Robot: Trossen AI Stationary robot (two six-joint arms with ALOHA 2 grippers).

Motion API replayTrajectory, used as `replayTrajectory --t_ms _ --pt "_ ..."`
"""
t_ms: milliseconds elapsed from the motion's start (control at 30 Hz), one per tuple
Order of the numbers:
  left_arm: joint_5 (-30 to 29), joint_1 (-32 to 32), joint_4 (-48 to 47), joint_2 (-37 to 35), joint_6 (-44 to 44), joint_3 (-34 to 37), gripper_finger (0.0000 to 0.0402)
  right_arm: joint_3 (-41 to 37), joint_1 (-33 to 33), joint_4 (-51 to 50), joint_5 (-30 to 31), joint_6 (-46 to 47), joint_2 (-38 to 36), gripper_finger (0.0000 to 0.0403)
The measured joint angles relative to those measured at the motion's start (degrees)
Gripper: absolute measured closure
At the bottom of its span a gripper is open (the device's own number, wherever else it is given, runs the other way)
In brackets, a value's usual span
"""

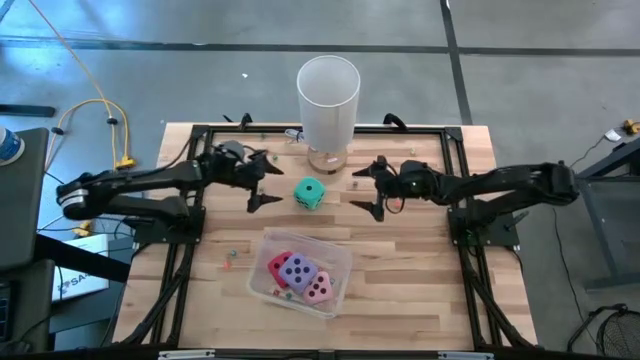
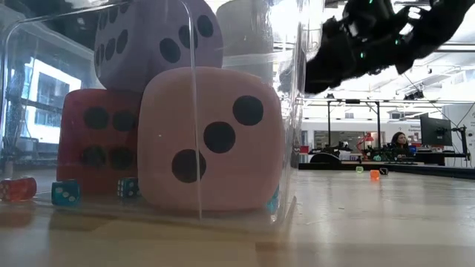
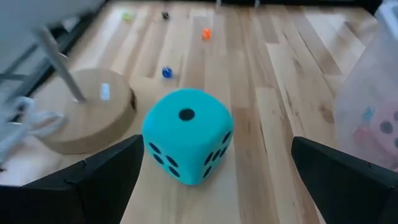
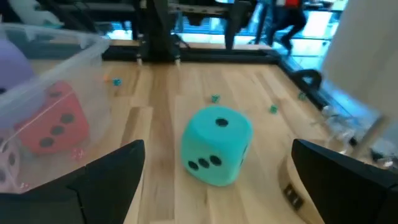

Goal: Pick & Place Dice
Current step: Put the big light blue dice into the transparent bin

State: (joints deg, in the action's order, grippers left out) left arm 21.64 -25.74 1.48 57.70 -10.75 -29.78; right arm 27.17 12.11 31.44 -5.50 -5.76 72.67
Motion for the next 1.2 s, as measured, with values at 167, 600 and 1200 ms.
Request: replayTrajectory --t_ms 167,600,1200 --pt "-0.1 0.0 5.2 8.5 -4.3 0.0 0.0002 -0.6 3.0 2.1 -5.0 -2.1 7.0 0.0007" --pt "-0.4 -1.3 14.1 20.5 -7.4 0.0 0.0002 -0.6 10.1 27.7 -17.1 -1.8 25.2 0.0007" --pt "-6.0 -2.4 15.8 23.3 -9.5 0.0 0.0002 1.0 9.4 34.7 -16.1 -2.0 30.9 0.0007"
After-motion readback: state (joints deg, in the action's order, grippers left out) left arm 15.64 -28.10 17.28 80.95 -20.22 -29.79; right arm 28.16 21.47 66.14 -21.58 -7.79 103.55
